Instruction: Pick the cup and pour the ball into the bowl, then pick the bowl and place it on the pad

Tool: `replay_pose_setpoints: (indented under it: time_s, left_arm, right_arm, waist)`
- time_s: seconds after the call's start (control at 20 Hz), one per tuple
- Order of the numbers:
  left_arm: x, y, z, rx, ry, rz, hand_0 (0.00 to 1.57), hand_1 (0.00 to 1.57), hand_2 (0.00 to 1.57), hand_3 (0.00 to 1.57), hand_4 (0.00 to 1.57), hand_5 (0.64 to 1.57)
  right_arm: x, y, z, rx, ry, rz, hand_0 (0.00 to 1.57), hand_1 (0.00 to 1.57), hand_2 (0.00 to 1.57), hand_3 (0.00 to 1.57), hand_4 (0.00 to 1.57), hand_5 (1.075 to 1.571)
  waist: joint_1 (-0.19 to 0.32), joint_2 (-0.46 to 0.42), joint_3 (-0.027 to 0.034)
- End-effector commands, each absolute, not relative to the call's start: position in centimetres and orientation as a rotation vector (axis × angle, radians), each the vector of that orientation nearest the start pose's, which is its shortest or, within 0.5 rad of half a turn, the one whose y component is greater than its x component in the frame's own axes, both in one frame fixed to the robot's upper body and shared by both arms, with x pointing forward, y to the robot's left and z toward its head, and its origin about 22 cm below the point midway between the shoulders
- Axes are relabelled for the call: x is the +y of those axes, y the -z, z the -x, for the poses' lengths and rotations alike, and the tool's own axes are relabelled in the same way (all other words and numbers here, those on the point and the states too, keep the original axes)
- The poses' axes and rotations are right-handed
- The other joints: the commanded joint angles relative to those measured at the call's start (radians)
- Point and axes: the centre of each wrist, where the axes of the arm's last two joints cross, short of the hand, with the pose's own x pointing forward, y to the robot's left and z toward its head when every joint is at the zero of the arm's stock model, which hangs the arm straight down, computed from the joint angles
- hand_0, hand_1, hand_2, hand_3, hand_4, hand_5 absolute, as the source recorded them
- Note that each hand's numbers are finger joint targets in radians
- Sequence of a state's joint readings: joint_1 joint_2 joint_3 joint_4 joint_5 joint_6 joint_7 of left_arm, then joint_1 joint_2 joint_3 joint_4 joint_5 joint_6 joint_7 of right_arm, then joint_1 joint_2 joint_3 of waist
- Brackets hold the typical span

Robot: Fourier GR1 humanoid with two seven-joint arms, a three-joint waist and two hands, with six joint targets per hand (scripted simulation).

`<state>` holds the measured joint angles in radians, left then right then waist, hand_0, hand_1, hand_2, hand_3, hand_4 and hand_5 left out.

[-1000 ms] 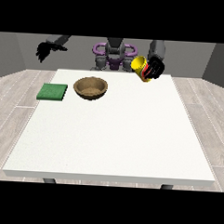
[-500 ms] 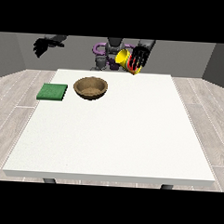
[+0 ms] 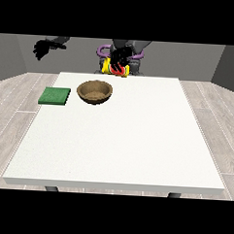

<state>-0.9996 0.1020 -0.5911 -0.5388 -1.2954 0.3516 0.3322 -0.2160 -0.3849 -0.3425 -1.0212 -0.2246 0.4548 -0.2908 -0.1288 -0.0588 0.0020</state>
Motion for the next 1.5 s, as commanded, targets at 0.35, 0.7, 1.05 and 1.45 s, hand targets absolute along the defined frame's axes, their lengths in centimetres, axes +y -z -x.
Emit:
replay_pose_setpoints:
  time_s: [0.35,0.7,1.05,1.45]
  left_arm:
    - [3.9,-4.7,-39.8,-1.205,2.156,-1.846,1.46,1.46,1.57,1.57,1.51,1.178]
    - [5.2,-2.0,-38.2,-1.21,2.216,-1.785,1.45,1.45,1.57,1.57,1.53,1.135]
    - [9.5,-6.1,-40.4,-1.551,1.05,-1.26,1.24,1.24,1.54,1.43,1.51,1.196]
    - [12.4,-3.4,-37.2,-1.608,0.298,-0.66,0.0,0.0,0.0,0.0,0.0,1.55]
  right_arm:
    - [-42.0,0.8,-27.4,-1.655,-0.014,-0.056,0.0,0.0,0.0,0.0,0.0,1.571]
    - [-40.8,1.1,-27.7,-1.542,0.022,-0.065,0.0,0.0,0.0,0.0,0.0,1.568]
    - [-39.4,3.8,-26.0,-1.529,0.098,-0.011,0.0,0.0,0.0,0.0,0.25,1.567]
    - [-35.1,2.3,-29.3,-1.636,0.073,-0.09,0.0,0.0,0.0,0.0,0.3,1.568]
  waist:
    - [0.014,0.006,-0.001]
    - [0.05,-0.045,-0.0022]
    - [0.156,-0.005,-0.0137]
    - [0.093,0.142,-0.0248]
